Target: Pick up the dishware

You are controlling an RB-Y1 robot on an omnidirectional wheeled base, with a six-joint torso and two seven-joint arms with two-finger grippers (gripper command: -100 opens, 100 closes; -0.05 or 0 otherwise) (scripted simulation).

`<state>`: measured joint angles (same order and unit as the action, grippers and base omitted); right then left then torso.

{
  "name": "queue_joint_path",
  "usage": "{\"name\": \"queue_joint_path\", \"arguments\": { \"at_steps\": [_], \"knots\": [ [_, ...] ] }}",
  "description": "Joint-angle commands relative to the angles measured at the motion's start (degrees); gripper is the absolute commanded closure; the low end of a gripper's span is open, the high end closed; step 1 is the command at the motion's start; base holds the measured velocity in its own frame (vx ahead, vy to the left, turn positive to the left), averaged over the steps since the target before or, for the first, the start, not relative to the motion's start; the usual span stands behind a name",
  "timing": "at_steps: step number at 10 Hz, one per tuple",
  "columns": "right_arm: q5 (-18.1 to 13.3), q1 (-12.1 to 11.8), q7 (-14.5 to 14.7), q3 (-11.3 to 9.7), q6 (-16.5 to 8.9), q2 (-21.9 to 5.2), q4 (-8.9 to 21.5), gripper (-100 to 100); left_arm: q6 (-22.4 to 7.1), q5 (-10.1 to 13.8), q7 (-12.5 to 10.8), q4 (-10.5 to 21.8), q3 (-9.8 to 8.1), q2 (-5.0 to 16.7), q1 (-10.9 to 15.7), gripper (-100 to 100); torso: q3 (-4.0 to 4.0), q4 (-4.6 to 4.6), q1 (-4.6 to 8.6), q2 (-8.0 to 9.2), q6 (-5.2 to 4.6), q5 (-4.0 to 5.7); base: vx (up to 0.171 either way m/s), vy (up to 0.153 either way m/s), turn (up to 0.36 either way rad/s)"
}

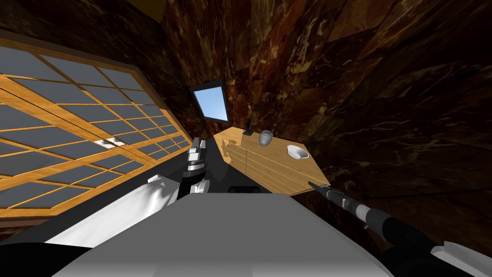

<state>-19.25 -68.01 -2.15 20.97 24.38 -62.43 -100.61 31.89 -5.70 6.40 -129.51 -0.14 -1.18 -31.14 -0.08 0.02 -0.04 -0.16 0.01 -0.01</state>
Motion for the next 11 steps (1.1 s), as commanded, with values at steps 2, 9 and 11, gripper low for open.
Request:
{"name": "queue_joint_path", "arguments": {
  "at_steps": [2,9,11],
  "knots": [
    [-1.5,-3.6,-0.2,2.4,-0.6,-4.5,1.1,-100,0.0,0.0,0.0,0.0,0.00,0.0,0.0,0,0.00,0.00,0.01,0.00,0.01,0.00,0.049,0.017,0.063],
    [-5.0,-11.8,-0.8,8.3,-2.5,-15.0,5.0,-100,0.0,0.0,0.0,0.0,0.00,0.0,0.0,0,-0.03,0.01,0.01,-0.04,0.00,0.01,0.048,0.019,0.053],
    [-6.4,-15.0,-1.0,10.7,-3.3,-18.6,6.9,-100,0.0,0.0,0.0,0.0,0.00,0.0,0.0,0,-0.02,0.01,0.01,-0.04,0.02,0.01,0.057,0.015,0.085]
  ]
}}
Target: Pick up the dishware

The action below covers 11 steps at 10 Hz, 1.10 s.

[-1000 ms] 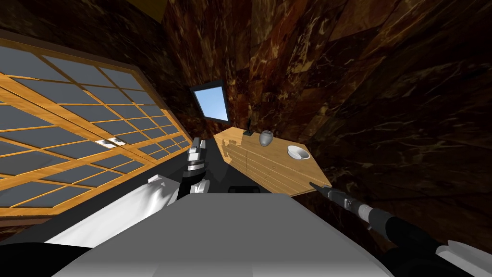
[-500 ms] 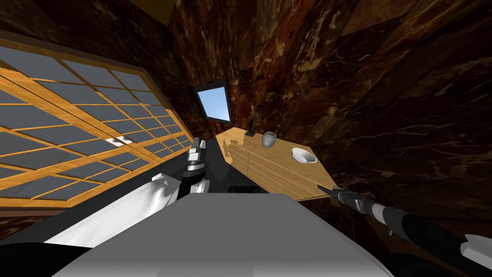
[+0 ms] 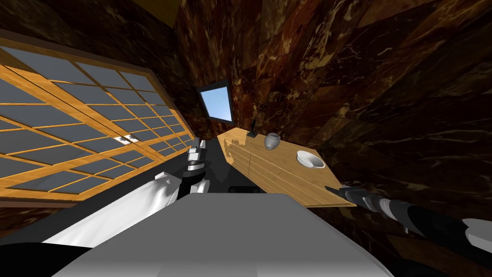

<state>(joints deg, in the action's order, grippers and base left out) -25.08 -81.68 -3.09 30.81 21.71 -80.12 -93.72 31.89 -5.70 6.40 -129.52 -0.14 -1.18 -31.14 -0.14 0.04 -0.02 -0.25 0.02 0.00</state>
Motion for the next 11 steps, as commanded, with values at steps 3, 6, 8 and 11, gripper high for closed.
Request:
{"name": "queue_joint_path", "arguments": {
  "at_steps": [3,6,8,11],
  "knots": [
    [-1.9,-4.3,-0.2,3.2,-1.5,-5.3,1.8,-100,0.0,0.0,0.0,0.0,0.00,0.0,0.0,0,-0.02,0.01,-0.05,-0.03,0.00,0.00,0.060,0.020,0.054],
    [-3.8,-8.6,-0.5,6.4,-2.7,-10.8,4.4,-100,0.0,0.0,0.0,0.0,0.00,0.0,0.0,0,0.04,-0.02,-0.03,0.07,0.00,0.00,0.045,0.016,0.062],
    [-4.9,-11.3,-0.7,8.2,-3.3,-14.2,5.8,-100,0.0,0.0,0.0,0.0,0.00,0.0,0.0,0,0.01,0.00,-0.03,0.01,-0.01,0.00,0.058,0.018,0.065],
    [-6.3,-14.6,-0.9,10.5,-4.0,-18.4,7.3,-100,0.0,0.0,0.0,0.0,0.00,0.0,0.0,0,0.01,0.00,-0.04,0.02,-0.02,0.01,0.053,0.016,0.051]
  ]
}}
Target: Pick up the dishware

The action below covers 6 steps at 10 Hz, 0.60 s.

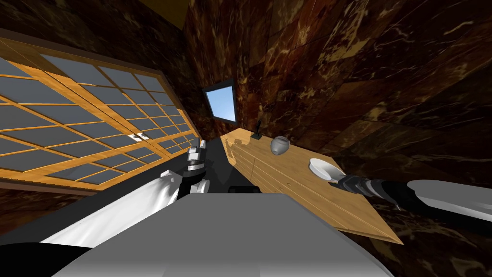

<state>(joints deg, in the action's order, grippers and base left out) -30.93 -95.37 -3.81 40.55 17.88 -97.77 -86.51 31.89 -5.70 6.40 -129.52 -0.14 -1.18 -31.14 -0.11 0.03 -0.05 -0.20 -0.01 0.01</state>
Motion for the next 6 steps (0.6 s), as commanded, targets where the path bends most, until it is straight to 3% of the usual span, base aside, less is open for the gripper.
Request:
{"name": "queue_joint_path", "arguments": {
  "at_steps": [1,4,5,6],
  "knots": [
    [-0.8,-1.9,-0.3,1.3,-0.4,-1.9,0.4,-100,0.0,0.0,0.0,0.0,0.00,0.0,0.0,0,0.00,0.00,0.00,0.00,0.00,0.00,0.042,0.015,0.054],
    [-1.8,-4.4,-0.4,2.5,-0.6,-4.9,1.0,-100,0.0,0.0,0.0,0.0,0.00,0.0,0.0,0,0.06,-0.03,0.00,0.10,-0.02,0.00,0.030,0.012,0.032],
    [-1.4,-3.6,-0.1,2.1,-0.5,-4.3,1.0,-100,0.0,0.0,0.0,0.0,0.00,0.0,0.0,0,0.06,-0.03,0.01,0.10,-0.01,0.01,0.015,0.003,0.011],
    [-1.4,-3.7,-0.2,2.2,-0.6,-4.4,1.0,0,0.0,0.0,0.0,0.0,0.00,0.0,0.0,0,0.10,-0.04,0.03,0.17,-0.04,0.01,0.000,0.000,0.000]
  ]
}}
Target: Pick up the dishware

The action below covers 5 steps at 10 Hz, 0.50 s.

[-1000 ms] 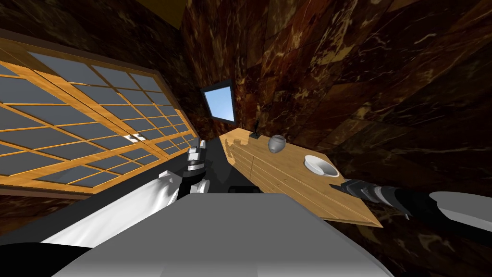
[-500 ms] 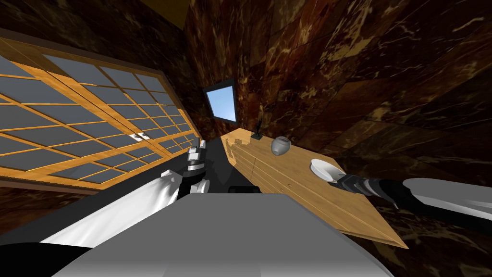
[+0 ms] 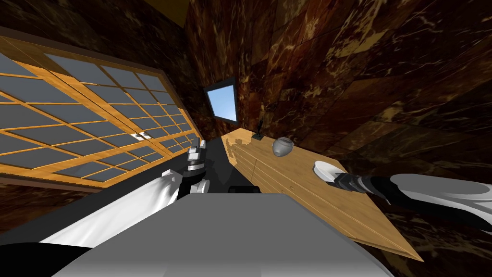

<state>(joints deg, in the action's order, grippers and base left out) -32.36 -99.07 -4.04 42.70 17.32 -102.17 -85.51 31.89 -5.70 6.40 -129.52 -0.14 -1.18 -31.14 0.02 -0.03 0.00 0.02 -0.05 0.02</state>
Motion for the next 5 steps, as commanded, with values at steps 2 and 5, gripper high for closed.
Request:
{"name": "queue_joint_path", "arguments": {
  "at_steps": [2,5],
  "knots": [
    [0.4,-0.9,-0.5,-0.2,-2.5,-1.6,-1.5,-100,0.0,0.0,0.0,0.0,0.00,0.0,0.0,0,-0.01,0.00,0.08,-0.02,-0.01,0.02,0.016,-0.034,-0.045],
    [1.0,-2.3,-1.3,-0.5,-6.3,-4.0,-3.7,-100,0.0,0.0,0.0,0.0,0.00,0.0,0.0,0,0.01,0.00,0.03,0.02,0.01,0.02,0.000,-0.007,0.000]
  ]
}}
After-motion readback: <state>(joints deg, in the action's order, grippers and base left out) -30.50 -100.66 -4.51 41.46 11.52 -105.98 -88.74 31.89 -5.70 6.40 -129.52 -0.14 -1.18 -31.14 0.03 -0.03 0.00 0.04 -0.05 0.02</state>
